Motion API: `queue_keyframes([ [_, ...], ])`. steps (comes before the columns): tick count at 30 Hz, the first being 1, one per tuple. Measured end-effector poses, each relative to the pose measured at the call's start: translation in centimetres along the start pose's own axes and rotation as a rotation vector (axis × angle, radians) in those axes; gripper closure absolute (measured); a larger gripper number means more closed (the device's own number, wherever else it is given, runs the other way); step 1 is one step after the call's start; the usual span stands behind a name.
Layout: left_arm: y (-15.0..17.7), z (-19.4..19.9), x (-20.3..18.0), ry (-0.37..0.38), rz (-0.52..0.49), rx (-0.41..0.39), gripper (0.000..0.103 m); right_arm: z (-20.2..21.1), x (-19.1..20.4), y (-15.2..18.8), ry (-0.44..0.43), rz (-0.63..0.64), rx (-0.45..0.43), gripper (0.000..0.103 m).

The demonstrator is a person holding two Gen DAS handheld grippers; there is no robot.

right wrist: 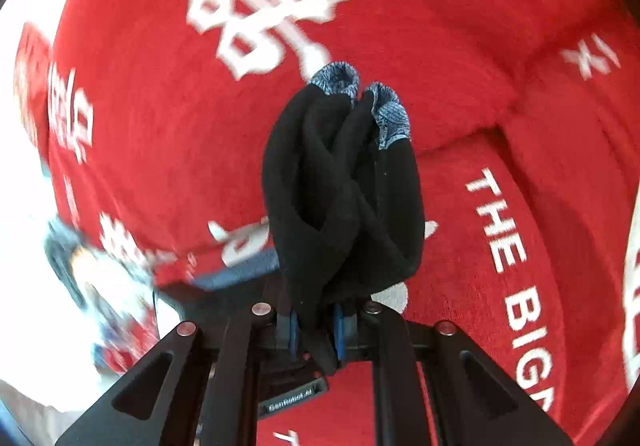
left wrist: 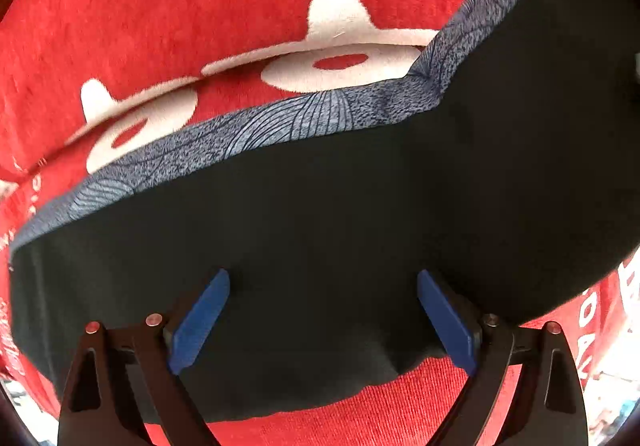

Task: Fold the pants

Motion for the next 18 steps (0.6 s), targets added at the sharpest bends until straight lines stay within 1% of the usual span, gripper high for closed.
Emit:
queue_keyframes([
  [2,0.3,0.9,1.2,0.013,0.018,-0.005,0.007,-0.2,1.9,0.1,0.025,0.064,0.007,0.089],
  [3,-0.5,1.1,2.1,0.017,0.033,-0.016,0.007,-0.4,3.2,0.3,0.047,0.104,0.013,0.089],
  [5,0.1,2.6,5.0,0.021,0.078,-0.045,0.007,-1.0,5.4,0.8,0.084,0.185,0.021,0.089],
  [7,0.7,3.8,8.5,-0.010,0.121,-0.064,0.007,-2.1,8.0,1.9,0.127,0.276,0.036,0.089],
  [9,2.1,4.8,13.6,-0.062,0.170,-0.081,0.007,-3.6,10.1,3.3,0.164,0.343,0.052,0.089],
  [10,2.5,5.1,15.7,-0.086,0.192,-0.083,0.007,-5.0,11.5,4.4,0.191,0.391,0.069,0.089],
  [11,3.6,5.4,17.0,-0.107,0.216,-0.084,0.007,-6.3,12.4,5.3,0.209,0.424,0.081,0.089],
  [12,5.3,6.0,19.3,-0.127,0.242,-0.081,0.007,-7.9,13.3,6.3,0.229,0.459,0.100,0.088],
  [14,7.0,6.0,23.2,-0.151,0.277,-0.067,0.007,-12.2,14.9,9.3,0.280,0.530,0.155,0.088],
  [15,7.2,4.8,25.7,-0.159,0.291,-0.053,0.007,-13.5,15.4,10.3,0.294,0.549,0.173,0.088],
  [16,7.6,4.4,26.9,-0.162,0.303,-0.043,0.007,-15.3,15.7,11.8,0.315,0.577,0.197,0.088],
  [17,8.0,4.3,27.9,-0.159,0.312,-0.038,0.007,-17.0,16.0,13.3,0.354,0.612,0.217,0.087],
  [18,8.7,5.0,29.6,-0.152,0.316,-0.038,0.007,-18.4,16.1,14.5,0.409,0.657,0.219,0.086],
])
Point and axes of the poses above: each gripper's, at about its wrist camera, not at the fingertips, and z roughly against the way its jaws point, x to its left, y to its underside, the point moved 4 cm from there along -z, roughly the way its jaws point, and after that the axes turned 6 degrees about -z, right-handed, at the moved point
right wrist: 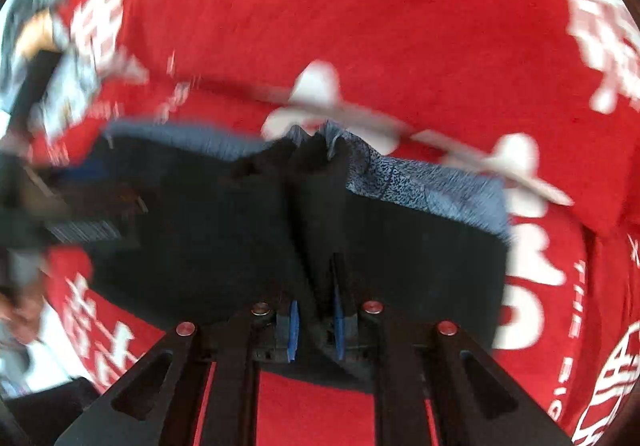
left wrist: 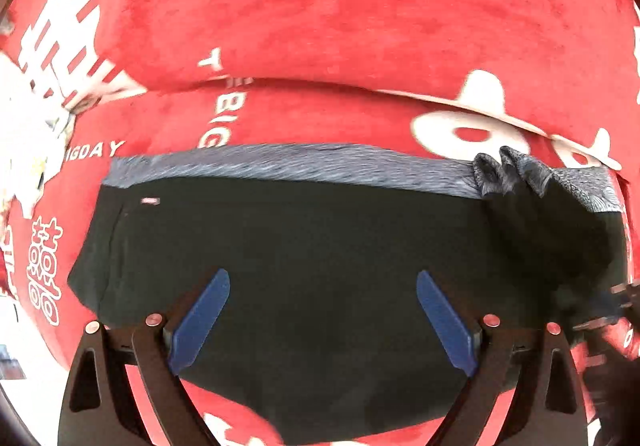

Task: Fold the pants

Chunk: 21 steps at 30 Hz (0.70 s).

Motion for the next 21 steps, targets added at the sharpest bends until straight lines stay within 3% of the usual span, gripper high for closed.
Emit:
queue_keyframes([
  [3,-0.2,-0.8,0.9,0.045,-0.002,0.006,0.007,-1.1,3.0,1.5,0.191,0.138,-0.034,0.075],
  [5,-0.7,-1.3,-0.1,0.094,-0.003,0.011,0.007,-0.7,4.6,2.5,0.247,0.217,-0.024,0.068],
  [8,-1.7,-1.5,-0.3,0.192,-0.025,0.014,0.007,1.3,5.1,3.5,0.187,0.233,-0.023,0.068],
  [10,-2.1,-0.3,-1.8,0.291,-0.065,0.012,0.007,2.9,4.1,3.4,0.103,0.140,-0.029,0.068],
  [11,-2.3,0.0,-3.0,0.357,-0.104,0.014,0.007,4.0,2.4,3.2,0.033,0.036,-0.033,0.068],
  [15,-2.9,0.6,-7.4,0.551,-0.234,0.045,0.007,5.6,-4.5,1.8,-0.092,-0.327,-0.042,0.067],
  [18,-2.9,0.3,-10.2,0.616,-0.282,0.062,0.009,5.3,-8.3,1.3,-0.160,-0.504,-0.021,0.067],
  [19,-3.0,0.2,-10.9,0.630,-0.285,0.067,0.012,5.0,-9.5,1.4,-0.179,-0.551,-0.010,0.067],
  [21,-3.0,-0.2,-12.0,0.670,-0.282,0.104,0.030,4.4,-10.2,1.0,-0.184,-0.568,0.003,0.067],
])
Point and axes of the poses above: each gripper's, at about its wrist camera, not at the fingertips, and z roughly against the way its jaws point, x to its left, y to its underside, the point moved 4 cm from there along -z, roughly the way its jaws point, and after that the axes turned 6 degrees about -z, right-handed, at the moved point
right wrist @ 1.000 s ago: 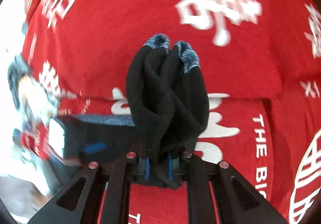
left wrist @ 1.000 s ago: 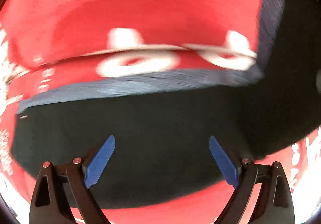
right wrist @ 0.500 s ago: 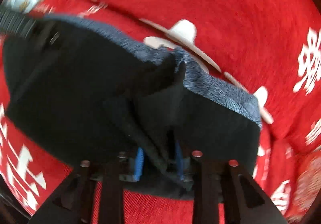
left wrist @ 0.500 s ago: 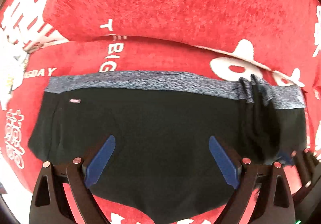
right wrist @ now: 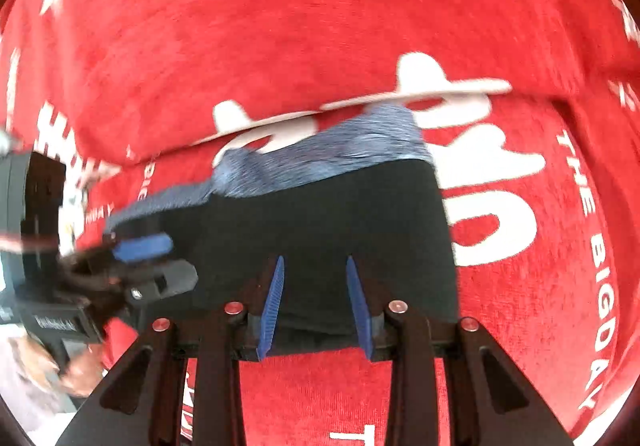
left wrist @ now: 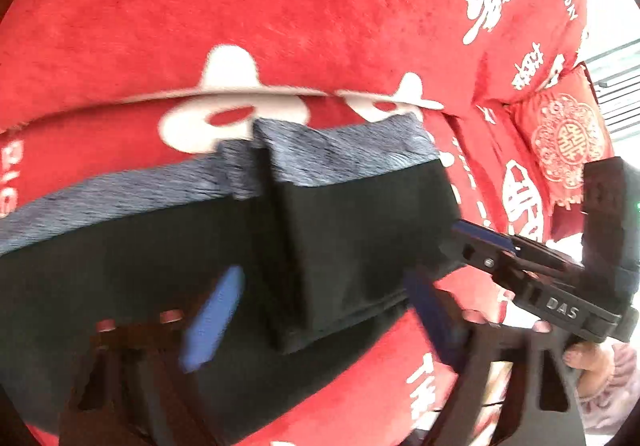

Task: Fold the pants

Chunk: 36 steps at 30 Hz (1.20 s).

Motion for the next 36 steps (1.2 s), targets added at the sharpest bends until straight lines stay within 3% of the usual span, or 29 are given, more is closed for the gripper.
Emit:
queue_keyframes([
  [4,0.2,-0.2,-1.1,0.044,-0.008,0.014,0.031,0.2,-0.5,0.5,-0.020,0.002,0.009,0.067],
  [8,0.2,-1.1,-1.6,0.031,-0.012,0.046,0.033,-0.1,-1.5,0.7,-0.042,-0.026,0.018,0.067],
  [10,-0.2,-1.3,-2.0,0.054,-0.010,0.036,0.050,-0.3,-1.8,0.9,-0.056,-0.042,0.023,0.067],
  [12,-0.3,-1.6,-2.3,0.057,-0.007,0.045,0.078,-0.1,-1.8,0.9,-0.061,-0.038,0.025,0.067],
  [14,0.0,-1.6,-2.2,0.018,-0.013,0.050,0.094,-0.1,-1.6,0.8,-0.067,-0.028,0.029,0.067],
  [15,0.2,-1.4,-1.9,0.010,-0.013,0.048,0.096,0.0,-1.4,0.8,-0.076,-0.021,0.033,0.067],
  [19,1.9,0.5,-1.0,-0.012,0.004,0.027,0.096,-0.6,0.2,0.9,-0.116,0.016,0.060,0.067],
  [23,3.9,-0.2,0.2,-0.037,0.036,0.059,0.096,-4.5,1.2,3.3,-0.107,0.002,0.172,0.068],
  [26,4.4,-0.5,0.4,-0.068,0.038,0.046,0.096,-4.7,2.2,3.9,-0.069,0.043,0.123,0.067],
  [28,4.3,-0.2,0.3,-0.095,0.048,0.023,0.096,-4.4,2.4,3.9,-0.088,0.043,0.131,0.067],
  [29,4.2,-0.1,0.2,-0.110,0.052,0.022,0.091,-4.3,2.4,3.8,-0.110,0.035,0.141,0.067],
  [32,3.9,1.0,0.6,-0.155,0.082,-0.013,0.042,-3.1,2.4,3.2,-0.140,0.024,0.139,0.067],
  [34,3.8,2.4,1.1,-0.159,0.099,-0.057,0.040,-2.3,2.8,3.3,-0.164,0.021,0.135,0.067],
  [35,3.7,2.6,1.4,-0.158,0.104,-0.056,0.040,-2.1,3.0,3.8,-0.219,-0.017,0.154,0.065],
  [36,3.8,3.0,1.9,-0.164,0.114,-0.055,0.040,-2.1,3.1,4.2,-0.272,-0.067,0.172,0.057],
])
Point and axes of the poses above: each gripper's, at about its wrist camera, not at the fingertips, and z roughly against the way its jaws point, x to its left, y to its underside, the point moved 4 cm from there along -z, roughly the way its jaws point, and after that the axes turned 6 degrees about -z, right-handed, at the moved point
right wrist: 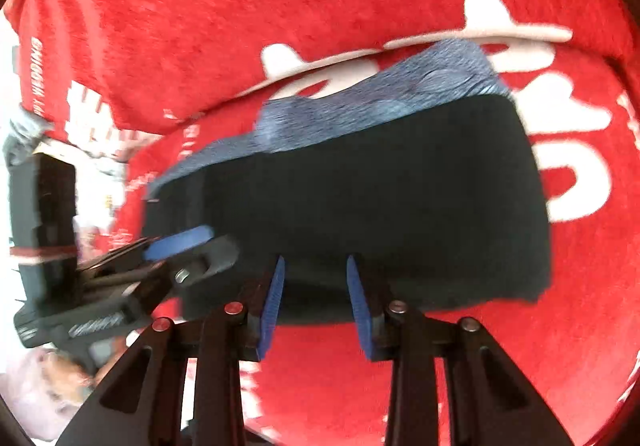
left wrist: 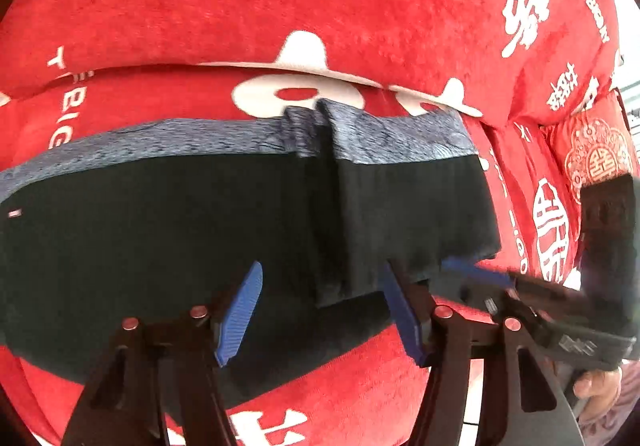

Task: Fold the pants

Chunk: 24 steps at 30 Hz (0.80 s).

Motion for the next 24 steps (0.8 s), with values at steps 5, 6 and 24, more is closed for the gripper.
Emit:
queue_keyframes([
  [5,0.0,0.1,2.0,-0.042,0.020,0.020,0.040,-2.6,-2.9,2.4,-0.213,-0.357,-0.001,0.047],
  [6,0.0,0.2,2.3,-0.045,0.022,0.020,0.040,-3.1,-3.4,2.6,-0.238,-0.404,-0.007,0.047],
  [24,1.0,1.7,2.7,-0.086,-0.008,0.004,0.040,-3.2,-4.2,1.6,-0.307,-0.498,-0.074,0.091],
])
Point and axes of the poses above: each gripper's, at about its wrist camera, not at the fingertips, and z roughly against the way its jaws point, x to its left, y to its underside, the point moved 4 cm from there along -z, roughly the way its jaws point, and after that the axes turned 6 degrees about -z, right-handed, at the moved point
